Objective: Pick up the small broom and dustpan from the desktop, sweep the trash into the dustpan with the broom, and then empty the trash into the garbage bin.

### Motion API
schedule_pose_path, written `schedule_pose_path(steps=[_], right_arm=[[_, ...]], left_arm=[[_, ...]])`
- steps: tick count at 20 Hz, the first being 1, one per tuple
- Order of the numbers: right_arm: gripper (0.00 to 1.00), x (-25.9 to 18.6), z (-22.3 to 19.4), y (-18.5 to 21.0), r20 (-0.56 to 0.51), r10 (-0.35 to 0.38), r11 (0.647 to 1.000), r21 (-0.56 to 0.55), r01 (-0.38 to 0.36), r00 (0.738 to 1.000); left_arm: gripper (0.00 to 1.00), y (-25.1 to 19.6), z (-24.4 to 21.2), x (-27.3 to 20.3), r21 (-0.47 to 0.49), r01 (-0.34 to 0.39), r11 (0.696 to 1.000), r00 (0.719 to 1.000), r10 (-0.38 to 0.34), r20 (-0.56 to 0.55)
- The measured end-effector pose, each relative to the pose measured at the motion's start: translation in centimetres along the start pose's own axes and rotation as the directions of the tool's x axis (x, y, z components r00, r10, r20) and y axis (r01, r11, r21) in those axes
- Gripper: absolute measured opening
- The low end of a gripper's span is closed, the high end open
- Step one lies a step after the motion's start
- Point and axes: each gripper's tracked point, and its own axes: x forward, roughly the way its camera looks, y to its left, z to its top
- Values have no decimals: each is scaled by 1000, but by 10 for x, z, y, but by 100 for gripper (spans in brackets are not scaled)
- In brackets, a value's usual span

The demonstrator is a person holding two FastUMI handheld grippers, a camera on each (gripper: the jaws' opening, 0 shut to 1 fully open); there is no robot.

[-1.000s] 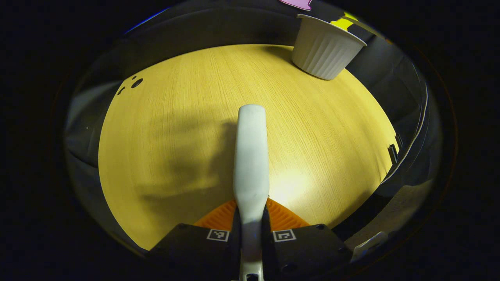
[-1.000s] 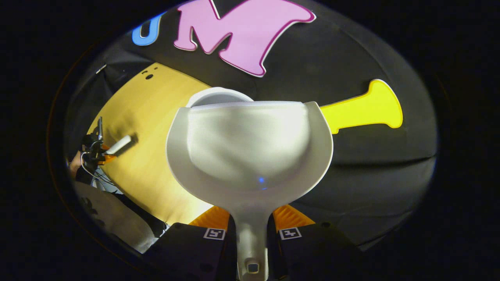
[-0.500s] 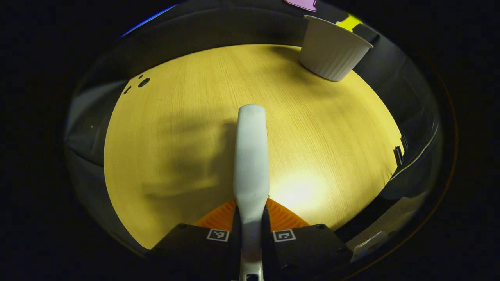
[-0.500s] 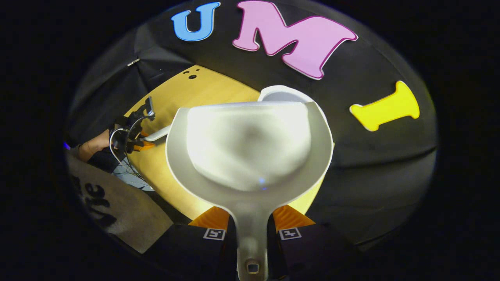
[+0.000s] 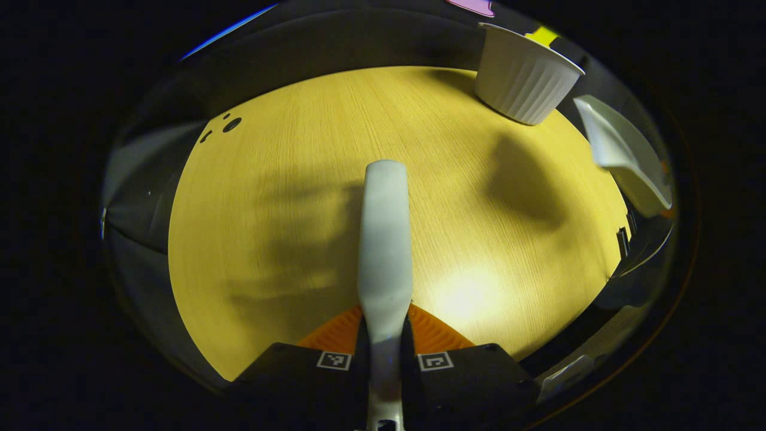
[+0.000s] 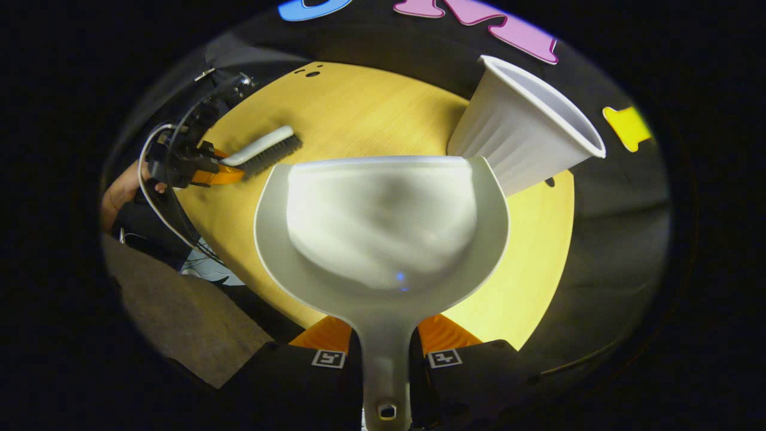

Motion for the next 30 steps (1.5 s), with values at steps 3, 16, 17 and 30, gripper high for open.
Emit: schedule_pose_path(steps=[3,16,17,30], right_arm=[[35,36,-7,11,-12,-3,999,37,4,1000],[35,117,-9,21,0,-7,983,181,6,1000],[36,116,-9,22,1,-3,982,188,3,1000],[43,88,-16,28,-15,21,978,209,-18,1000]], left_arm=[[26,1,0,1,9,-18,1000,1000,18,-4],[27,4,1,-1,27,-84,996,996,84,-5],[28,3,0,-1,26,-84,996,996,85,-7],[40,0,0,-19,69,-124,990,992,124,13]])
